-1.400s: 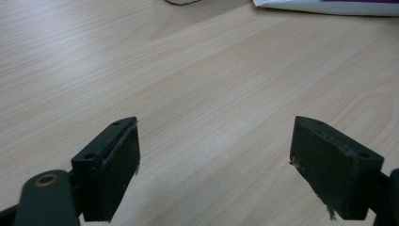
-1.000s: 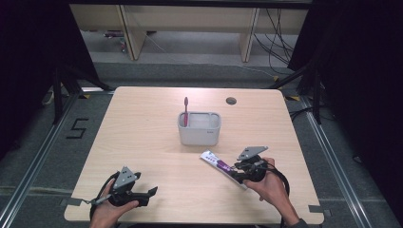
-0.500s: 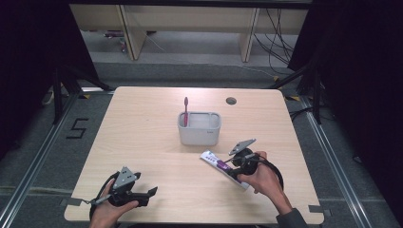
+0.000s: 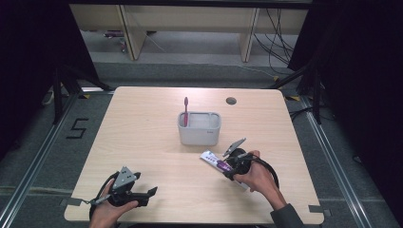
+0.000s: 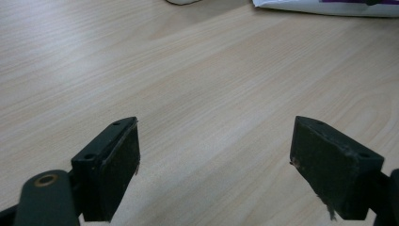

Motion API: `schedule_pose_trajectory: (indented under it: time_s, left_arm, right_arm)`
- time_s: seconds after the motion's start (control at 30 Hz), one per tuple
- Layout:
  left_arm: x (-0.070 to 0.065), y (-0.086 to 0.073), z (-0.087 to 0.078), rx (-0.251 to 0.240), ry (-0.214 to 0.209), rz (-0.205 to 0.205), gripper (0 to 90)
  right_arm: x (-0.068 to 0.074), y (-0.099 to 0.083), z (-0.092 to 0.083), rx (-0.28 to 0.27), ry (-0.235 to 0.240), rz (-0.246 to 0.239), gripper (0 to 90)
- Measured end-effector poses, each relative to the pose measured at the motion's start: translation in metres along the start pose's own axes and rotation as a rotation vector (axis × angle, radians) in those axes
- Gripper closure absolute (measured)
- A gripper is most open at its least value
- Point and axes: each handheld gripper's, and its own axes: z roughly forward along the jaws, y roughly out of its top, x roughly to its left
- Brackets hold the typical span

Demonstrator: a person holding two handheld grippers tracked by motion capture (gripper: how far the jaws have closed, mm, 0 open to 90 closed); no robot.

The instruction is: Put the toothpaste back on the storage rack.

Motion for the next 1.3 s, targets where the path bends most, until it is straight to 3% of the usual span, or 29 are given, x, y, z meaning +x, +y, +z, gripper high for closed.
schedule_pose_trajectory:
  time_s: [0.1, 0.13, 0.4, 0.43, 0.5, 0.87, 0.9, 0.97, 1.3]
  left_arm:
    - [-0.001, -0.001, 0.000, 0.000, 0.001, -0.001, 15.9]
    - [0.000, 0.000, 0.000, -0.001, -0.002, 0.000, 15.9]
    - [-0.001, 0.000, 0.000, -0.008, -0.003, -0.004, 15.8]
    - [0.000, 0.000, -0.001, 0.015, -0.004, 0.021, 15.8]
    - [-0.002, 0.000, 0.000, -0.001, -0.003, 0.002, 15.8]
    - [-0.001, 0.000, 0.001, -0.003, -0.009, 0.002, 15.7]
    - [-0.002, 0.000, 0.001, -0.002, -0.006, 0.003, 15.8]
    - [-0.002, 0.000, 0.001, 0.000, -0.004, 0.002, 15.8]
    - [-0.002, 0.000, 0.001, 0.001, -0.005, 0.002, 15.8]
  right_arm:
    - [-0.002, 0.001, 0.004, 0.011, 0.000, -0.013, 56.4]
    - [-0.002, 0.001, 0.006, 0.018, 0.003, 0.006, 56.5]
    - [-0.007, 0.005, 0.014, 0.049, 0.009, 0.008, 57.9]
    - [-0.008, 0.005, 0.016, 0.051, 0.010, 0.002, 58.3]
    - [-0.008, 0.006, 0.017, 0.062, 0.012, 0.005, 59.0]
    - [-0.005, 0.013, 0.022, 0.102, 0.007, 0.015, 61.8]
    - [-0.006, 0.014, 0.022, 0.106, 0.006, -0.003, 62.6]
    - [-0.005, 0.014, 0.022, 0.109, 0.006, 0.014, 63.5]
    - [-0.002, 0.020, 0.022, 0.153, -0.018, -0.034, 66.4]
